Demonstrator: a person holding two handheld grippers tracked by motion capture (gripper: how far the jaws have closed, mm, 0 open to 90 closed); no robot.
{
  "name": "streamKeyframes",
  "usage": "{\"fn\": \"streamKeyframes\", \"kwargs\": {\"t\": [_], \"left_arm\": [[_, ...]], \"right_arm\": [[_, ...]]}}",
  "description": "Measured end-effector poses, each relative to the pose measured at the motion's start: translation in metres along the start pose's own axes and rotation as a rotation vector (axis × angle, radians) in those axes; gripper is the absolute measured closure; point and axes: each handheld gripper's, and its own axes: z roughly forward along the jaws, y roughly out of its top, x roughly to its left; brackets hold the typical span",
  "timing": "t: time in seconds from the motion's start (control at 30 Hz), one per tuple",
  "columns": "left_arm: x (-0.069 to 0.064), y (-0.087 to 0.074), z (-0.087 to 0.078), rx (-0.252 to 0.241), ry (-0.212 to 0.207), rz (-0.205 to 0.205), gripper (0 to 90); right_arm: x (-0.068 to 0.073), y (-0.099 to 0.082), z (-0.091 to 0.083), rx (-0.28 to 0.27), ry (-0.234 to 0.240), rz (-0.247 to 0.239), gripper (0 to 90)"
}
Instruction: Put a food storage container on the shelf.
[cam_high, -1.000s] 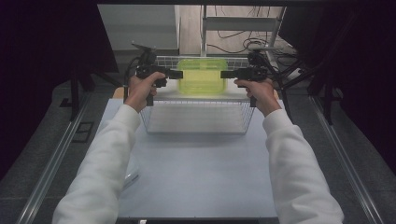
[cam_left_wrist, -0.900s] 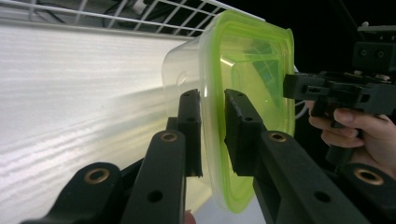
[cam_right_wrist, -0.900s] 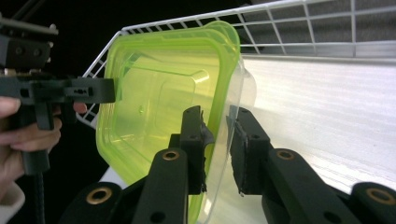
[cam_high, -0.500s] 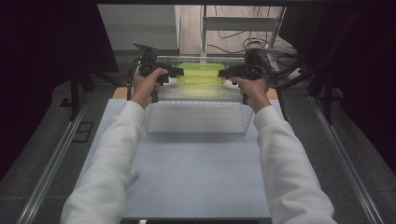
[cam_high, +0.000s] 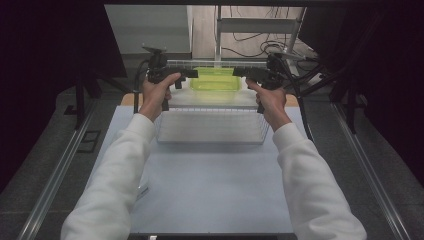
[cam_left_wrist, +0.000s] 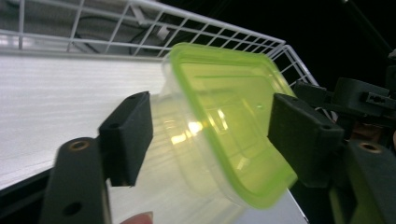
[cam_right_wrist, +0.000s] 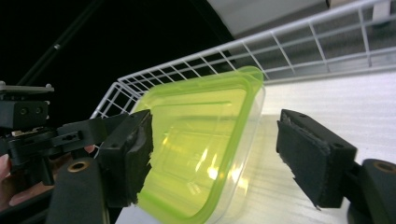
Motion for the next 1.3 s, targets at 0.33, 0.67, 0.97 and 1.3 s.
{"fn": "streamKeyframes", "kwargs": {"t": [0.33,0.67,0.97,1.3], "left_arm": [[-0.023,-0.026,-0.032,-0.036,-0.002,0.118,24.4],[-0.043,-0.075,-0.064,-0.006,0.019,0.228,24.0],[-0.031,-0.136,-0.086,0.055,0.014,0.223,23.8],[-0.02,-0.193,-0.095,0.134,0.06,0.233,24.2]], "right_arm": [[0.011,-0.011,-0.043,-0.051,0.016,-0.187,24.7],[0.007,-0.04,-0.093,0.018,0.022,-0.33,24.6],[-0.015,-0.096,-0.12,0.089,0.064,-0.367,24.9],[-0.029,-0.16,-0.13,0.169,0.031,-0.402,28.1]]}}
